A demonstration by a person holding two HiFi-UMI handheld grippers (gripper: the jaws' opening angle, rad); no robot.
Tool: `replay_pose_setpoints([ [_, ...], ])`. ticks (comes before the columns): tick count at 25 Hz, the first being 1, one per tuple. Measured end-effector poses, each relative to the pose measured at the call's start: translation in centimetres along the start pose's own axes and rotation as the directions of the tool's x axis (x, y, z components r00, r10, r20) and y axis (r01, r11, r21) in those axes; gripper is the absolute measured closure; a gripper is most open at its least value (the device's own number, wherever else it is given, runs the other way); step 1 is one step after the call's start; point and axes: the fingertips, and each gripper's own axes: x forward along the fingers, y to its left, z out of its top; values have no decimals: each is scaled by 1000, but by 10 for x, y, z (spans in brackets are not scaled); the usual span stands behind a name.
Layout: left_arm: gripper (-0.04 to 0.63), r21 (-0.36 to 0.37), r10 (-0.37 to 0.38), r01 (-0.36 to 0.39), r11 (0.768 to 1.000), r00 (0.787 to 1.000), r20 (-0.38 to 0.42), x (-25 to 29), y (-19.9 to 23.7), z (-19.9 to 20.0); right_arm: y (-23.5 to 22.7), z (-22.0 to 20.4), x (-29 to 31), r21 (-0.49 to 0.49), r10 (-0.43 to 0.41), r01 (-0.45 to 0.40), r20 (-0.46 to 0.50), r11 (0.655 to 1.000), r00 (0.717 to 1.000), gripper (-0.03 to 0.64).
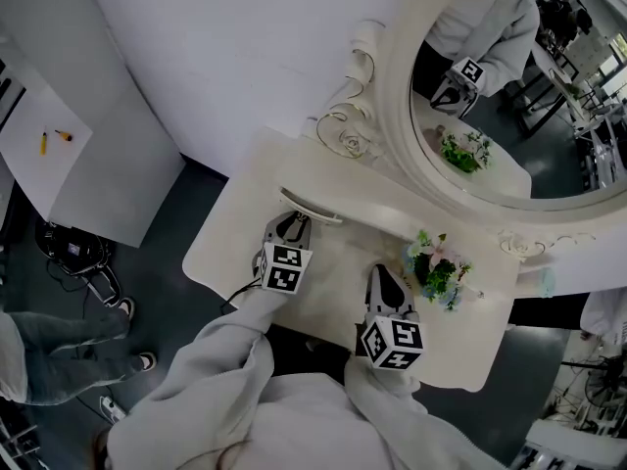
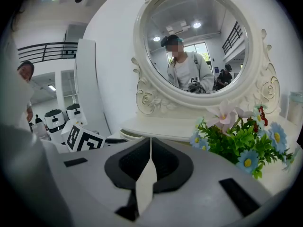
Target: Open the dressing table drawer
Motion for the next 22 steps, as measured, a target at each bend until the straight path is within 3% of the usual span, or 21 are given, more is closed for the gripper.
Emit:
replay_pose_setpoints([
  [22, 494, -11, -26, 26, 1000, 1000, -7, -32, -6, -22, 13, -12, -2, 15, 35, -35, 3, 999, 999, 581],
])
